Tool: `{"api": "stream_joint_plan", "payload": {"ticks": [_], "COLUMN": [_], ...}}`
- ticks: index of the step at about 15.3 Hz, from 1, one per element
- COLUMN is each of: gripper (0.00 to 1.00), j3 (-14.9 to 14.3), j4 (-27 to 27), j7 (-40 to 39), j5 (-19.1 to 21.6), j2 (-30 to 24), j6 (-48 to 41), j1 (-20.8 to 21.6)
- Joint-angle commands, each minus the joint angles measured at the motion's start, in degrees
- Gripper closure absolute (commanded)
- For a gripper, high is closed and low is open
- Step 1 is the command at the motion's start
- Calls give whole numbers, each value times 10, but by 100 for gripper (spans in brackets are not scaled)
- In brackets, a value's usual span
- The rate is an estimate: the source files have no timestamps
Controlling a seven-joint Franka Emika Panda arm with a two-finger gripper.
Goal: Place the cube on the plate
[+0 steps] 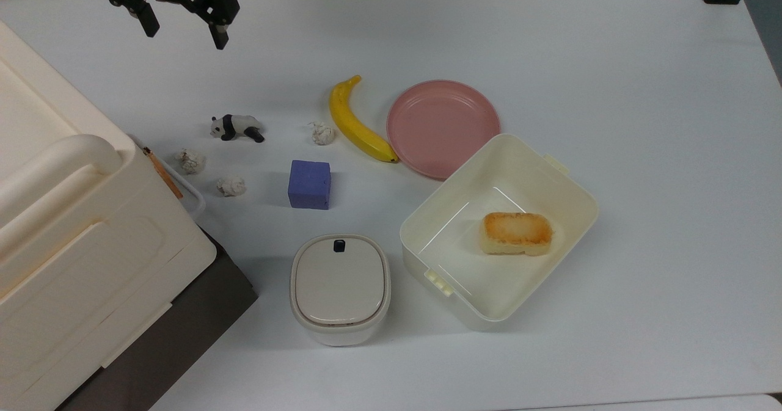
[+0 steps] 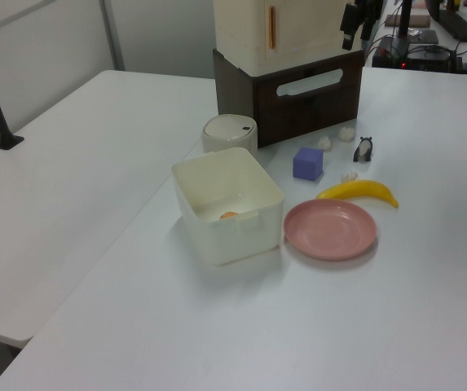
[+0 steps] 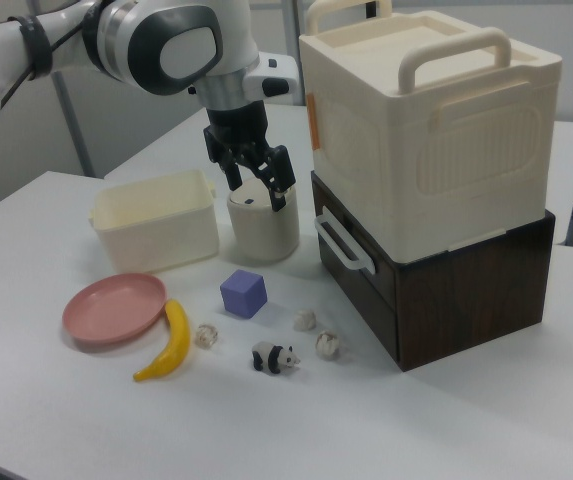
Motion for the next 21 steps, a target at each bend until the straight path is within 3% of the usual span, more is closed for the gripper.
{"api": "stream_joint_plan", "payload": {"ticks": [1, 10, 12, 19, 21], "gripper": [0, 0, 0, 0, 0], "j3": [-3, -3, -3, 2, -3], "j4": [4, 15, 24, 45, 47], "j7": [-7, -2, -2, -5, -7], "j5": [-6, -16, -43, -44, -44], "j2": [14, 16, 11, 9, 2], "j6": [14, 13, -9, -39, -83], "j1": [2, 1, 1, -12, -14]}}
